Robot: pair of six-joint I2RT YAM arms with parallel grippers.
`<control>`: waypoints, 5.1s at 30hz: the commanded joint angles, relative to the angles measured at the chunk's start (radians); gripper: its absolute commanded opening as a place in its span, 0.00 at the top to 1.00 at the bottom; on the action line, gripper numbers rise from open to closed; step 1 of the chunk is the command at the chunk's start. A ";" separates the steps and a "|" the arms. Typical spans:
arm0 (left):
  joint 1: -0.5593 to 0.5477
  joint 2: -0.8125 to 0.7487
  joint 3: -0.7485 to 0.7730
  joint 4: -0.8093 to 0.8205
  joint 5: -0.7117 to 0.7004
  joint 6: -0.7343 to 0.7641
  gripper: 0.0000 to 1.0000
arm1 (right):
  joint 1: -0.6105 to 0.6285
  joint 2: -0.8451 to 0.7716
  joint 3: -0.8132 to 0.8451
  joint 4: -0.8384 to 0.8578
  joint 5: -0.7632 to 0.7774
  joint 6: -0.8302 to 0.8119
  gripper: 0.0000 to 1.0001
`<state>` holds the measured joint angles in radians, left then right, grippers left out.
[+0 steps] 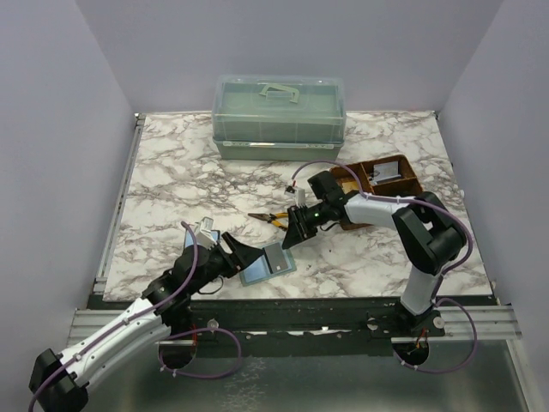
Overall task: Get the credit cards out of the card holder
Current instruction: Pick up the card holder from the center of the board, then remove the credit card from the card holder.
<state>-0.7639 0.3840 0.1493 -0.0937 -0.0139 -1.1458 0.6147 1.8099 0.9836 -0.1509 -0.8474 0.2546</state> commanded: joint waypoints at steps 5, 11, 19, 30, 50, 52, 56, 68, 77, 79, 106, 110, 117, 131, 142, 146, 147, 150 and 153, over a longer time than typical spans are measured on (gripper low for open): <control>0.004 0.181 -0.019 0.242 0.033 -0.038 0.37 | 0.040 0.061 0.043 -0.009 0.062 0.009 0.73; 0.003 0.332 -0.024 0.330 0.036 -0.026 0.49 | 0.040 0.072 0.055 -0.033 0.118 -0.018 0.68; 0.005 0.464 -0.043 0.410 0.024 -0.031 0.56 | 0.042 0.102 0.073 -0.062 0.110 -0.037 0.66; 0.003 0.596 -0.075 0.497 0.022 -0.040 0.64 | 0.050 0.121 0.086 -0.081 0.091 -0.045 0.69; 0.004 0.762 -0.070 0.601 0.022 -0.022 0.71 | 0.050 0.123 0.103 -0.107 0.087 -0.063 0.69; 0.003 0.767 -0.071 0.603 0.022 -0.022 0.71 | 0.051 0.113 0.106 -0.110 0.137 -0.071 0.68; 0.004 0.781 -0.074 0.603 0.022 -0.022 0.72 | 0.051 0.093 0.100 -0.105 0.175 -0.081 0.65; 0.006 0.818 -0.065 0.617 0.029 -0.014 0.80 | 0.061 0.131 0.113 -0.133 0.139 -0.085 0.63; 0.006 0.869 -0.064 0.651 0.040 -0.012 0.86 | 0.071 0.133 0.121 -0.151 0.237 -0.110 0.60; 0.006 0.882 -0.063 0.661 0.041 -0.012 0.87 | 0.075 0.134 0.124 -0.157 0.266 -0.116 0.60; 0.006 0.934 -0.081 0.732 0.077 -0.023 0.89 | 0.080 0.132 0.114 -0.114 -0.070 -0.057 0.65; 0.005 0.920 -0.093 0.732 0.072 -0.029 0.89 | 0.080 0.126 0.113 -0.115 0.008 -0.051 0.83; 0.007 0.748 -0.143 0.731 0.101 -0.065 0.70 | 0.070 0.122 0.118 -0.127 0.030 -0.050 1.00; 0.009 0.195 -0.181 0.564 0.107 -0.122 0.33 | -0.004 0.024 0.066 0.015 -0.336 0.043 1.00; 0.009 0.393 -0.076 0.592 0.114 -0.082 0.31 | -0.035 0.003 0.050 0.051 -0.401 0.062 1.00; 0.009 0.444 -0.087 0.640 0.095 -0.087 0.32 | -0.036 -0.008 0.043 0.068 -0.435 0.073 1.00; 0.008 0.450 -0.091 0.660 0.091 -0.090 0.33 | -0.036 -0.009 0.041 0.077 -0.447 0.078 1.00; 0.009 0.454 -0.089 0.696 0.094 -0.090 0.41 | -0.037 -0.004 0.042 0.077 -0.449 0.080 1.00; 0.008 0.439 -0.078 0.697 0.111 -0.086 0.45 | -0.037 0.000 0.047 0.060 -0.425 0.066 1.00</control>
<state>-0.7547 0.8352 0.0551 0.5526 0.0860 -1.2446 0.5785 1.8397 1.0313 -0.1009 -1.2213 0.3180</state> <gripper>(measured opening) 0.572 0.011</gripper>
